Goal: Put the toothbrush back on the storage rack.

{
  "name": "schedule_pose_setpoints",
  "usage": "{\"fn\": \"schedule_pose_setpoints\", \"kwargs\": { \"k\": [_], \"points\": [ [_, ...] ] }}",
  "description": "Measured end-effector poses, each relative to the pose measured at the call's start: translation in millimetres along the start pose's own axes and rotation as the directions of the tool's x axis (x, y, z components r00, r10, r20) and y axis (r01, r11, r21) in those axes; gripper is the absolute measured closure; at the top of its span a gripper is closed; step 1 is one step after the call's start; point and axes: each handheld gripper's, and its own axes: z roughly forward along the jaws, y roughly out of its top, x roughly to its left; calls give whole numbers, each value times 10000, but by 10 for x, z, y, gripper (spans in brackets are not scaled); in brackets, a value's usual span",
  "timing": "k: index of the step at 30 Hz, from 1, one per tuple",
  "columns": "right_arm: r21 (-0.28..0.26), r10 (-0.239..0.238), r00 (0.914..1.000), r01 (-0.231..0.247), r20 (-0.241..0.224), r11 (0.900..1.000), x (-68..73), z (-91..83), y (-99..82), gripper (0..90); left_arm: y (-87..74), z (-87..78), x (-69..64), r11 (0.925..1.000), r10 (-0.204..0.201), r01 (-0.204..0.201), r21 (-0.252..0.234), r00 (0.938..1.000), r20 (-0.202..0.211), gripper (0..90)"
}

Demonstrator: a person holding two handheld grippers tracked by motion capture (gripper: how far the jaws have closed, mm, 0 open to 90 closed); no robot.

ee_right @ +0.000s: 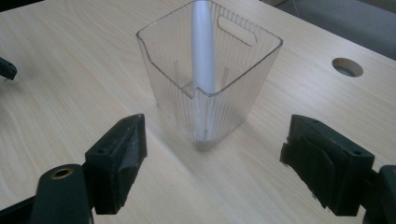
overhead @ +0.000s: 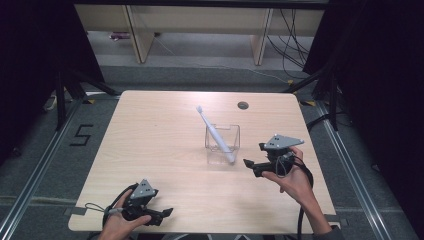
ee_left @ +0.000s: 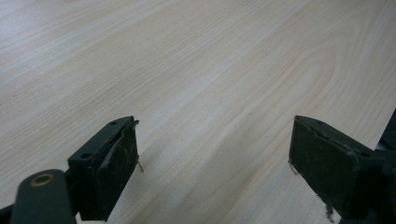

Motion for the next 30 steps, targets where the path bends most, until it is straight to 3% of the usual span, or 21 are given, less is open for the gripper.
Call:
{"fn": "schedule_pose_setpoints", "kwargs": {
  "k": [1, 2, 3, 4, 12, 14, 15, 17, 19, 25, 27, 30],
  "points": [
    [22, -222, 9997, 222, -39, 9998, -17, -1, -9, 213, 0, 1, 0, 10000, 1, -1, -2, 10000, -7, 149],
    [42, -13, 10000, 13, 24, 10000, -6, -2, -25, 213, 1, 1, 0, 10000, 10, -10, 1, 10000, -9, 149],
    [4, -214, 9998, 214, 56, 9998, -25, 1, -33, 213, 1, 1, -1, 10000, 23, -23, 4, 10000, -6, 149],
    [92, 16, 10000, -16, 20, 10000, -13, -2, -43, 213, 1, 0, -1, 10000, 28, -28, 4, 10000, 2, 149],
    [103, -132, 9999, 132, 48, 9999, -10, 2, -99, 214, 1, -1, -1, 10000, 29, -29, 8, 10000, 2, 149],
    [216, 56, 10000, -54, -57, 9998, 4, 1, -111, 214, 1, -2, 0, 10000, 29, -29, 8, 10000, 2, 149],
    [164, -142, 9999, 143, -69, 9998, -4, 9, -119, 214, 1, -1, 0, 10000, 25, -25, 10, 10000, 4, 149],
    [410, 191, 9997, -185, -158, 9990, 25, -3, -130, 213, 1, 0, -1, 10000, 25, -25, 10, 10000, 3, 149],
    [318, -174, 9998, 178, -117, 9993, 23, 4, -144, 213, 1, 0, -2, 10000, 19, -19, 13, 10000, 11, 149],
    [355, -69, 9997, 77, -221, 9993, 89, -15, -182, 212, -1, 0, -5, 10000, 27, -27, 17, 10000, 5, 149],
    [277, -394, 9990, 401, -227, 9988, 91, -16, -195, 212, -1, 0, -4, 10000, 26, -26, 23, 10000, 6, 149],
    [338, -288, 9988, 302, -395, 9990, 127, -18, -237, 212, -2, 1, -6, 10000, 24, -24, 16, 10000, 1, 149]
  ]
}}
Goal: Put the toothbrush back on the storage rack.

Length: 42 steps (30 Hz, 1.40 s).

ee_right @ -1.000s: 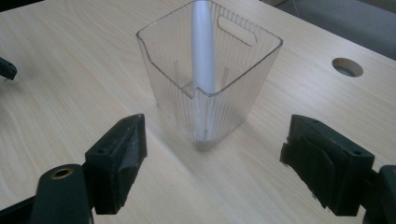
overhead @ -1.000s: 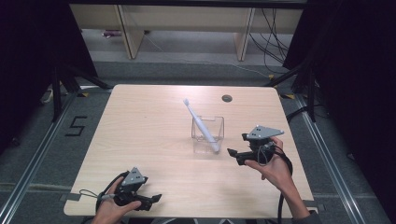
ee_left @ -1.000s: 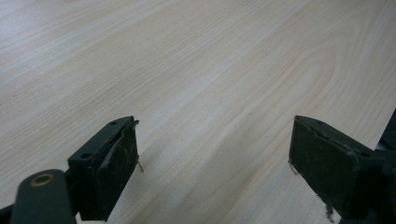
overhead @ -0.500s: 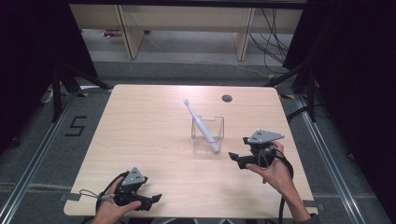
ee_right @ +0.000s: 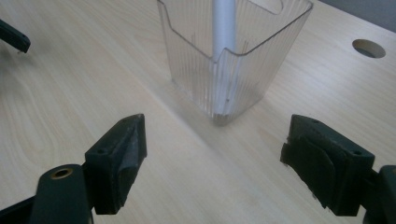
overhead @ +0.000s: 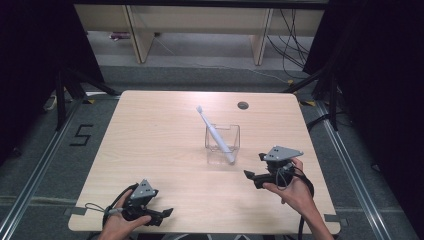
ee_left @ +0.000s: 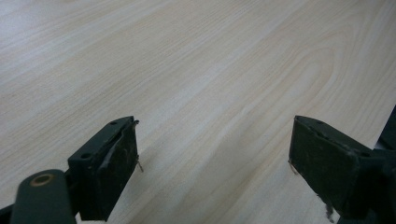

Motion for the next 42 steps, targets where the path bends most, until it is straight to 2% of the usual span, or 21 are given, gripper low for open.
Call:
{"fn": "schedule_pose_setpoints", "kwargs": {
  "k": [5, 10, 11, 12, 13, 15, 16, 19, 20, 21, 22, 25, 26, 28, 29, 30, 36, 37, 38, 39, 42],
  "points": [
    [237, 294, 9996, -294, 9, 9993, 43, -1, -105, 212, 0, 3, 1, 10000, -3, 3, -4, 10000, 10, 149],
    [240, 291, 9996, -290, -42, 9993, 43, -2, -215, 211, -1, 11, -9, 9999, -114, 114, -86, 9999, 7, 149],
    [327, 385, 9992, -383, -55, 9987, 55, -13, -230, 211, -1, 6, -3, 10000, -24, 24, -6, 10000, -2, 149],
    [286, 205, 9998, -203, -59, 9994, 44, -15, -245, 211, 0, 3, 0, 10000, 21, -21, 29, 10000, -3, 149],
    [276, 366, 9992, -361, -162, 9990, 50, -13, -260, 211, 0, 3, 0, 10000, 11, -11, 21, 10000, -7, 149],
    [264, 368, 9993, -367, -47, 9990, 60, -27, -282, 211, 1, 2, -1, 10000, 1, -1, 5, 10000, -19, 149],
    [287, 300, 9994, -295, -174, 9992, 49, -29, -290, 211, 1, 2, -2, 10000, 4, -4, 5, 10000, -18, 149],
    [262, 558, 9984, -555, -81, 9981, 71, -58, -316, 211, 0, 2, -1, 10000, 8, -8, 10, 10000, -14, 149],
    [222, 345, 9993, -342, -159, 9992, 55, -55, -323, 211, 1, 2, -2, 10000, 11, -11, 8, 10000, -15, 149],
    [276, 716, 9974, -715, -53, 9971, 87, -70, -334, 211, 1, 2, -3, 10000, 9, -9, 9, 10000, -13, 149],
    [285, 440, 9990, -437, -111, 9986, 68, -72, -337, 211, 1, 1, -3, 10000, 19, -19, 15, 10000, -11, 149],
    [365, 808, 9966, -801, -163, 9961, 113, -95, -363, 211, 0, 3, -2, 10000, 3, -3, -28, 10000, -9, 149],
    [154, 441, 9990, -439, -96, 9989, 95, -83, -373, 210, 1, 2, -2, 10000, 1, -1, -7, 10000, -9, 149],
    [261, 461, 9988, -456, -193, 9986, 110, -75, -394, 209, 2, 0, -2, 10000, 15, -15, 9, 10000, -3, 149],
    [239, 281, 9995, -279, -116, 9993, 106, -77, -403, 208, 1, 2, -3, 10000, 15, -16, -27, 10000, -17, 149],
    [390, 540, 9982, -530, -251, 9978, 130, -79, -412, 207, 2, -1, -2, 10000, 13, -13, 11, 10000, -9, 149],
    [439, 309, 9992, -299, -234, 9986, 132, -75, -458, 200, 2, -3, -3, 10000, 22, -22, -15, 10000, -21, 149],
    [522, 529, 9980, -512, -335, 9973, 149, -83, -463, 200, 1, 4, -12, 9999, -92, 92, -134, 10000, -15, 149],
    [367, 349, 9992, -340, -217, 9987, 145, -80, -471, 200, 2, 3, -10, 9999, -86, 86, -128, 10000, -15, 149],
    [428, 390, 9989, -378, -277, 9984, 153, -86, -476, 200, 3, -5, -1, 10000, 39, -39, -19, 10000, -28, 149],
    [494, 483, 9981, -464, -370, 9977, 173, -94, -498, 200, 2, 4, -13, 9999, -87, 87, -143, 10000, -18, 149]
  ]
}}
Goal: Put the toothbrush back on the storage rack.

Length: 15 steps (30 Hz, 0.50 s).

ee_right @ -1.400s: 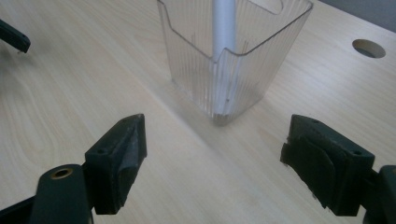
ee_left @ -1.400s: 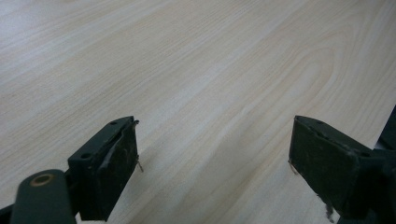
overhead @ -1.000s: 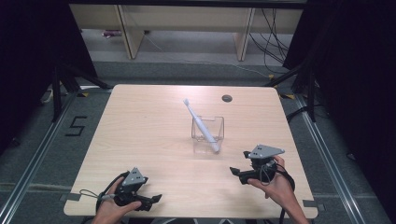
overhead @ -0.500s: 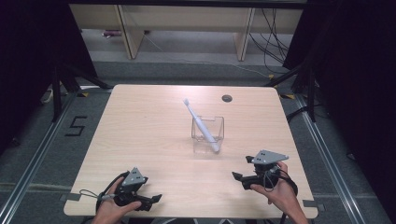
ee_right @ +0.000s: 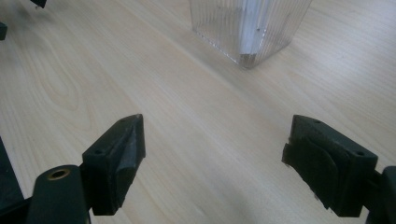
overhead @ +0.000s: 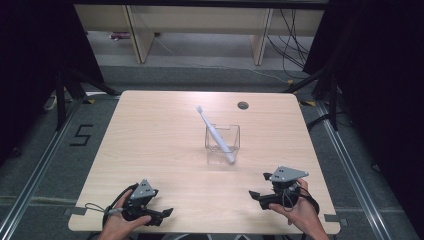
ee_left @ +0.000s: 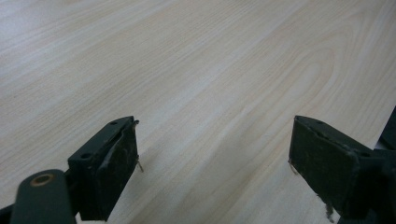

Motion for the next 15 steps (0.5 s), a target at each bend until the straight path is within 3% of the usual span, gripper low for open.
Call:
{"fn": "schedule_pose_setpoints", "kwargs": {
  "k": [3, 4, 5, 7, 9, 10, 15],
  "points": [
    [-7, -24, 10000, 24, 71, 10000, 10, -6, -29, 200, 1, 0, 0, 10000, 1, -1, 6, 10000, 2, 149],
    [23, -195, 9998, 195, 26, 9998, 3, -9, -35, 200, 4, -8, 16, 9997, 208, -207, 122, 9998, -60, 149],
    [135, 5, 10000, -4, -54, 9999, 14, -12, -47, 200, 4, -5, 15, 9998, 189, -188, 79, 9998, -96, 149],
    [62, -49, 10000, 48, 21, 10000, 14, -14, -68, 200, 1, -1, 1, 10000, 3, -3, 5, 10000, 8, 149],
    [91, -11, 10000, 11, 13, 10000, 17, -30, -83, 199, 1, 0, 0, 10000, -5, 5, 2, 10000, 8, 149],
    [178, 11, 10000, -12, 70, 9998, 18, -43, -91, 199, 4, -7, 16, 9997, 203, -202, 124, 9998, -54, 149],
    [116, -41, 10000, 41, 18, 9999, 19, -51, -134, 198, 2, -2, 3, 10000, 10, -10, 17, 10000, 11, 149]
  ]
}}
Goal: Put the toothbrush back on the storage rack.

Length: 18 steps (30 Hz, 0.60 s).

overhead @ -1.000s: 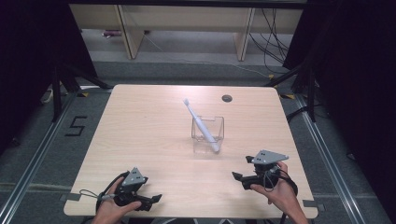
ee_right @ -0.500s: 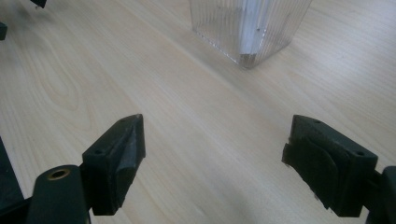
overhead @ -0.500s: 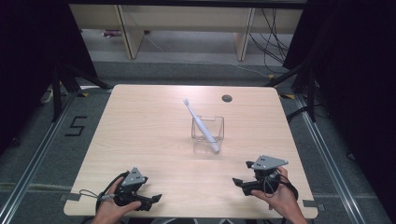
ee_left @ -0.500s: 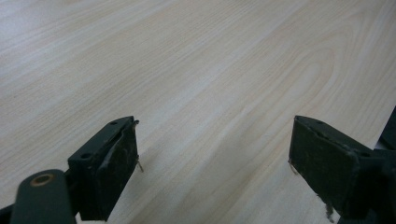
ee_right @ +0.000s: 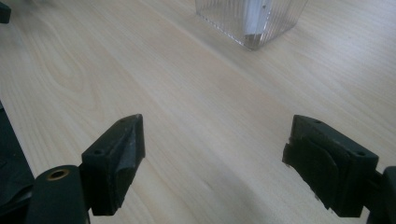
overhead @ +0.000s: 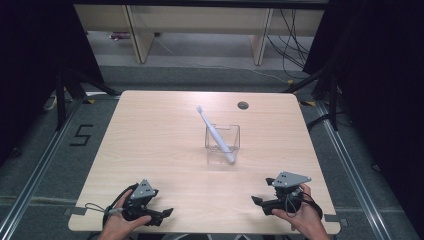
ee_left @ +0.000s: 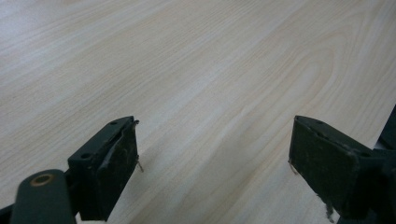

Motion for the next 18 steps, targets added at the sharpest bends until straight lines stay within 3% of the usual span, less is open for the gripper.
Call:
{"fn": "schedule_pose_setpoints", "kwargs": {
  "k": [2, 3, 5, 7, 9, 12, 13, 16, 17, 18],
  "points": [
    [128, 182, 9998, -182, -27, 9998, 13, -6, -18, 198, 0, 0, -1, 10000, 1, -1, -7, 10000, 0, 149],
    [58, -62, 10000, 62, 23, 10000, 2, -3, -25, 197, 3, -7, 13, 9998, 194, -193, 108, 9998, -63, 149],
    [164, 85, 9999, -84, -99, 9998, 9, -5, -45, 195, 4, -5, 15, 9998, 198, -197, 75, 9997, -106, 149],
    [165, 105, 9999, -103, -107, 9998, 4, -3, -63, 191, 1, 0, -1, 10000, 2, -2, -2, 10000, 9, 149],
    [150, 217, 9997, -218, 55, 9997, 9, -16, -87, 190, 4, -5, 14, 9998, 197, -196, 74, 9998, -103, 149],
    [146, 25, 9999, -27, 107, 9999, 1, -13, -113, 190, 6, -6, 15, 9998, 210, -210, 70, 9997, -110, 149],
    [315, 478, 9989, -478, -5, 9984, 36, -15, -123, 191, 5, -6, 14, 9998, 201, -201, 71, 9997, -111, 149],
    [276, 85, 10000, -84, -28, 9996, 27, -4, -140, 193, 1, -1, -1, 10000, 3, -3, -8, 10000, -5, 149],
    [348, 245, 9997, -244, -25, 9991, 42, -5, -145, 192, 4, -6, 14, 9998, 186, -186, 80, 9998, -87, 149],
    [306, 110, 9999, -109, -40, 9995, 39, 0, -149, 192, 4, -6, 14, 9998, 194, -194, 65, 9998, -108, 149]
  ]
}}
